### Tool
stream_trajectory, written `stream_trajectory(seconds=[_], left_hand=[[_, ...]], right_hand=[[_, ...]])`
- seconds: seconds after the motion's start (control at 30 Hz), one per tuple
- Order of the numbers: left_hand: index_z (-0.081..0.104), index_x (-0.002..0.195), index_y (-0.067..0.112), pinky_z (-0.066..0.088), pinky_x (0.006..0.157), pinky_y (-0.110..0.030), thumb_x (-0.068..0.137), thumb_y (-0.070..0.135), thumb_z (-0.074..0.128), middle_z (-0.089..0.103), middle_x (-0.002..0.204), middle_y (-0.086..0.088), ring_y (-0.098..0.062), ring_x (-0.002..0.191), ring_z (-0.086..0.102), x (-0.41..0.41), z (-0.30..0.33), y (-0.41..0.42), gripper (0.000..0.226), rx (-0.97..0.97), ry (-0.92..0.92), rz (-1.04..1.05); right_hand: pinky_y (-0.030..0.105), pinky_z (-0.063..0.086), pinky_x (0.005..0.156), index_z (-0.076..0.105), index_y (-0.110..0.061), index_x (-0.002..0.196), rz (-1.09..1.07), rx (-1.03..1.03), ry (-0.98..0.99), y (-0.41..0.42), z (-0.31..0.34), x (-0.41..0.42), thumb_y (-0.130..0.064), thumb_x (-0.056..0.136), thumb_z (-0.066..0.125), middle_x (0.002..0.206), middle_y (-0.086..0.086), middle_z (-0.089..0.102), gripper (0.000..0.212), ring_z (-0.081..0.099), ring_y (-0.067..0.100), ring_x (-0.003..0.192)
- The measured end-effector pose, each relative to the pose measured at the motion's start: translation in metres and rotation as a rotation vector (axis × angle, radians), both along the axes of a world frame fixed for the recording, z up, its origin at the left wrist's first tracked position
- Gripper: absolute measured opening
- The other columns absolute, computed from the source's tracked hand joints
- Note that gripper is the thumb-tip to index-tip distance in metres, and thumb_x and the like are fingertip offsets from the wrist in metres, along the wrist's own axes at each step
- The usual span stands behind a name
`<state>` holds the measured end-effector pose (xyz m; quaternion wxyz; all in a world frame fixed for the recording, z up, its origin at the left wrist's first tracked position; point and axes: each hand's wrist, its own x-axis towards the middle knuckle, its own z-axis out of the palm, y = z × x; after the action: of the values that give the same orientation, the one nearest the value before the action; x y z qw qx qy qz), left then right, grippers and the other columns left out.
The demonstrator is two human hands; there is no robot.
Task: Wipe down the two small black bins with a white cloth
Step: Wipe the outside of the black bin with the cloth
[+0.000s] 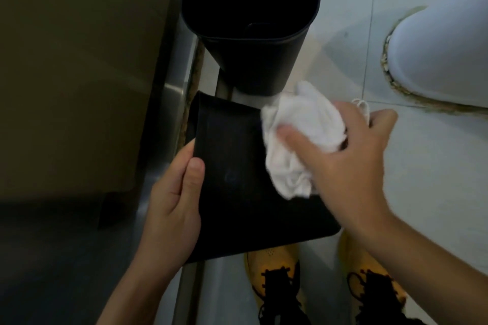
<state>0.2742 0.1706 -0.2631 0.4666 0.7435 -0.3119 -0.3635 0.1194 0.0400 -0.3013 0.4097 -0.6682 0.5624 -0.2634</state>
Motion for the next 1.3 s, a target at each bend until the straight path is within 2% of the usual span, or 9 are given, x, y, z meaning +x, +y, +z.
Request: stream_trajectory(seconds=[0.07,0.17,0.27,0.43,0.57,0.73,0.9,1.07,1.3], left_hand=[[0.055,0.126,0.037,0.048,0.088,-0.015,0.102,0.026,0.036,0.066,0.119,0.019,-0.002,0.113,0.06,0.0,-0.001,0.0,0.033,-0.011,0.007,0.013],[0.055,0.123,0.038,0.047,0.085,-0.01,0.101,0.025,0.036,0.067,0.116,0.023,0.002,0.111,0.061,0.0,-0.001,-0.002,0.032,-0.008,0.028,0.03],[0.055,0.122,0.037,0.046,0.086,-0.009,0.099,0.022,0.036,0.066,0.116,0.025,0.004,0.111,0.06,0.003,-0.001,-0.005,0.033,-0.015,0.028,0.017],[0.054,0.127,0.033,0.048,0.086,-0.012,0.1,0.019,0.035,0.065,0.12,0.022,0.0,0.114,0.06,0.005,-0.001,-0.004,0.035,-0.026,0.04,-0.004],[0.054,0.131,0.029,0.051,0.086,-0.018,0.105,0.023,0.032,0.065,0.122,0.014,-0.004,0.114,0.061,0.003,0.001,-0.003,0.035,-0.006,0.018,-0.026],[0.054,0.133,0.026,0.052,0.087,-0.021,0.104,0.021,0.031,0.065,0.12,0.011,-0.007,0.114,0.06,0.002,0.0,-0.004,0.037,0.009,-0.051,-0.055],[0.048,0.139,0.023,0.049,0.094,-0.024,0.105,0.019,0.031,0.061,0.127,0.01,-0.009,0.121,0.056,0.002,-0.001,-0.005,0.038,0.014,-0.023,-0.079],[0.052,0.133,0.03,0.052,0.093,-0.03,0.103,0.022,0.032,0.064,0.125,0.011,-0.008,0.118,0.059,0.0,0.001,-0.008,0.038,0.015,0.069,-0.018],[0.057,0.123,0.036,0.052,0.085,-0.016,0.1,0.028,0.034,0.068,0.117,0.017,-0.002,0.11,0.063,-0.001,0.008,-0.01,0.034,0.04,0.182,0.084]], right_hand=[[0.01,0.042,0.09,0.064,-0.027,0.123,0.207,-0.086,-0.088,0.023,0.006,-0.002,-0.069,0.062,0.078,0.108,-0.006,0.027,0.075,0.043,0.013,0.106],[0.035,0.051,0.084,0.069,-0.012,0.123,0.444,-0.338,-0.096,0.038,-0.004,0.005,-0.064,0.07,0.079,0.107,-0.001,0.032,0.075,0.046,0.023,0.098],[0.04,0.049,0.08,0.071,-0.012,0.122,0.47,-0.432,-0.059,0.035,-0.015,0.013,-0.064,0.072,0.077,0.106,-0.002,0.032,0.072,0.044,0.023,0.096],[0.033,0.044,0.086,0.062,-0.029,0.121,0.23,-0.148,0.09,0.015,-0.005,0.032,-0.078,0.065,0.072,0.11,0.001,0.032,0.075,0.038,0.02,0.108],[0.029,0.031,0.086,0.063,-0.022,0.116,0.05,0.096,0.281,-0.041,-0.017,0.037,-0.08,0.064,0.068,0.118,0.005,0.039,0.078,0.037,0.025,0.118],[0.04,0.043,0.1,0.062,-0.021,0.119,-0.142,0.198,0.314,-0.057,-0.037,-0.018,-0.077,0.065,0.072,0.122,0.008,0.036,0.079,0.044,0.033,0.119],[0.009,0.039,0.092,0.059,-0.04,0.122,0.143,-0.087,0.104,-0.004,-0.021,-0.067,-0.074,0.063,0.072,0.111,-0.002,0.029,0.069,0.041,0.013,0.107],[0.03,0.047,0.092,0.066,-0.021,0.128,0.465,-0.337,0.022,0.023,-0.031,-0.043,-0.068,0.068,0.076,0.112,-0.008,0.03,0.077,0.043,0.018,0.104],[0.045,0.049,0.088,0.067,-0.016,0.128,0.495,-0.382,0.043,0.022,-0.025,-0.012,-0.072,0.065,0.078,0.114,0.002,0.033,0.085,0.042,0.025,0.106]])
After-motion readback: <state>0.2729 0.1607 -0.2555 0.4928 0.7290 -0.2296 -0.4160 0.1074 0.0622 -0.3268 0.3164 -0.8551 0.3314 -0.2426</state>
